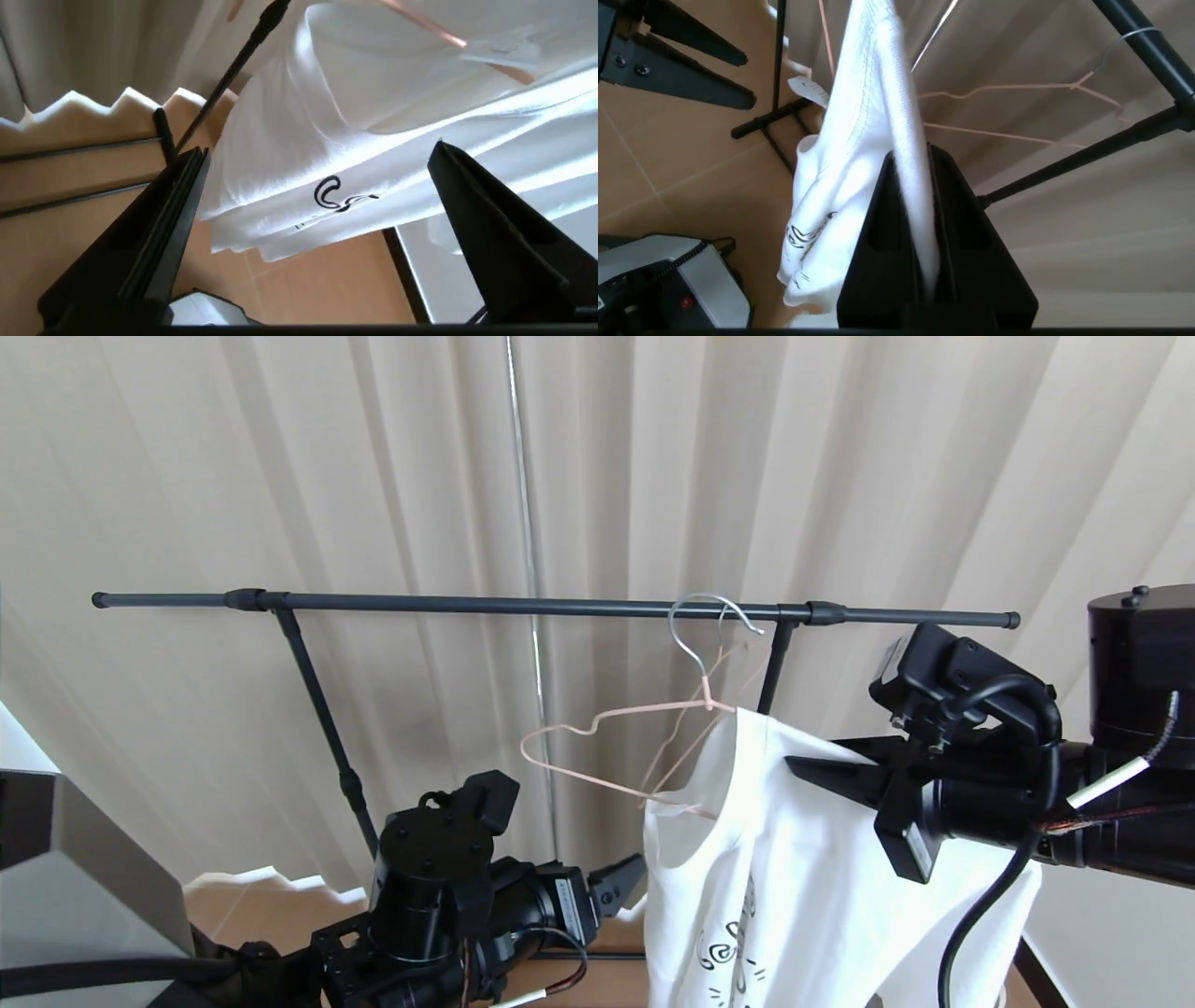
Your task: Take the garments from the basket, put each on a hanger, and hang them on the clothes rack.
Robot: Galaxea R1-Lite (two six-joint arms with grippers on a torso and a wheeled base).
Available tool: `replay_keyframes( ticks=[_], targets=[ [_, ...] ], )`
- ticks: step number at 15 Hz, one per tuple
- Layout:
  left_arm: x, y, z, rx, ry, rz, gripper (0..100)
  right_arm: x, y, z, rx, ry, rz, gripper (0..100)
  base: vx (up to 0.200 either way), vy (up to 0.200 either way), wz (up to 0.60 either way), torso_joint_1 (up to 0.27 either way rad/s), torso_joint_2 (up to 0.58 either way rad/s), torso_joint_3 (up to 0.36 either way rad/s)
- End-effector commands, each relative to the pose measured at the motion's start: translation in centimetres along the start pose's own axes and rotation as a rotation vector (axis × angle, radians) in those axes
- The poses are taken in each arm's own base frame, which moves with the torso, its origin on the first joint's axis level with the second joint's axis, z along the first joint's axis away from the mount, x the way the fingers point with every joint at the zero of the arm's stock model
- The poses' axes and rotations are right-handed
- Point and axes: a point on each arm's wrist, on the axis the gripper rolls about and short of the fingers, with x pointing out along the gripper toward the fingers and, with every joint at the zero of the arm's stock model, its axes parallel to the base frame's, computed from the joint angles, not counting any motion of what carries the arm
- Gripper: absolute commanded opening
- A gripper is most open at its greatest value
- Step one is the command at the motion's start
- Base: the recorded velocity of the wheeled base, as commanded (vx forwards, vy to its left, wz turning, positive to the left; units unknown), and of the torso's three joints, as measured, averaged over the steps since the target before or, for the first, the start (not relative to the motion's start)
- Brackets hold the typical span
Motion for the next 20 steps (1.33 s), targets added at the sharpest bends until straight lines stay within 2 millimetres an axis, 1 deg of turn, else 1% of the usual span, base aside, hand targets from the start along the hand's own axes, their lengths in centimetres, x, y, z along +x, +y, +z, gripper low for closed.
replay_keyframes(
  ticks=[1, 2, 4, 6, 9, 11, 13, 15, 16, 20],
  targets=[
    [0.3, 0.4, -0.1, -0.021, 0.005, 0.015, 100, -1.1, 0.1, 0.5, 0.005, -0.037, -0.009, 0, 0.000, 0.000, 0.00, 0.000, 0.00, 0.000],
    [0.5, 0.6, 0.1, -0.034, 0.000, 0.023, 100, -1.2, 0.1, 0.5, 0.014, -0.039, -0.009, 0, 0.000, 0.000, 0.00, 0.000, 0.00, 0.000],
    [1.0, 0.9, 0.7, -0.054, -0.021, 0.029, 100, -1.5, 0.8, 1.0, 0.027, -0.064, 0.016, 0, 0.000, 0.000, 0.00, 0.000, 0.00, 0.000],
    [2.0, 0.6, 1.1, -0.067, -0.038, 0.020, 100, -1.5, 1.1, 1.2, 0.040, -0.071, 0.032, 0, 0.000, 0.000, 0.00, 0.000, 0.00, 0.000],
    [3.6, 0.3, 1.3, -0.064, -0.050, 0.011, 100, -1.5, 1.6, 1.3, 0.043, -0.075, 0.051, 0, 0.000, 0.000, 0.00, 0.000, 0.00, 0.000],
    [4.1, 0.2, 1.0, -0.054, -0.039, 0.009, 100, -1.6, 1.5, 1.4, 0.046, -0.079, 0.049, 0, 0.000, 0.000, 0.00, 0.000, 0.00, 0.000],
    [3.9, 0.0, 0.1, -0.038, -0.016, 0.013, 100, -1.6, 1.5, 1.5, 0.046, -0.084, 0.046, 0, 0.000, 0.000, 0.00, 0.000, 0.00, 0.000],
    [3.3, 0.8, -1.0, -0.001, 0.027, 0.046, 100, -1.8, 1.4, 1.7, 0.046, -0.094, 0.041, 0, 0.000, 0.000, 0.00, 0.000, 0.00, 0.000],
    [3.0, 0.8, -1.3, 0.010, 0.039, 0.049, 100, -1.8, 1.4, 1.8, 0.045, -0.100, 0.040, 0, 0.000, 0.000, 0.00, 0.000, 0.00, 0.000],
    [2.8, 0.7, -2.0, 0.065, 0.046, 0.068, 100, -1.9, 1.3, 1.9, 0.045, -0.109, 0.034, 0, 0.000, 0.000, 0.00, 0.000, 0.00, 0.000]
  ],
)
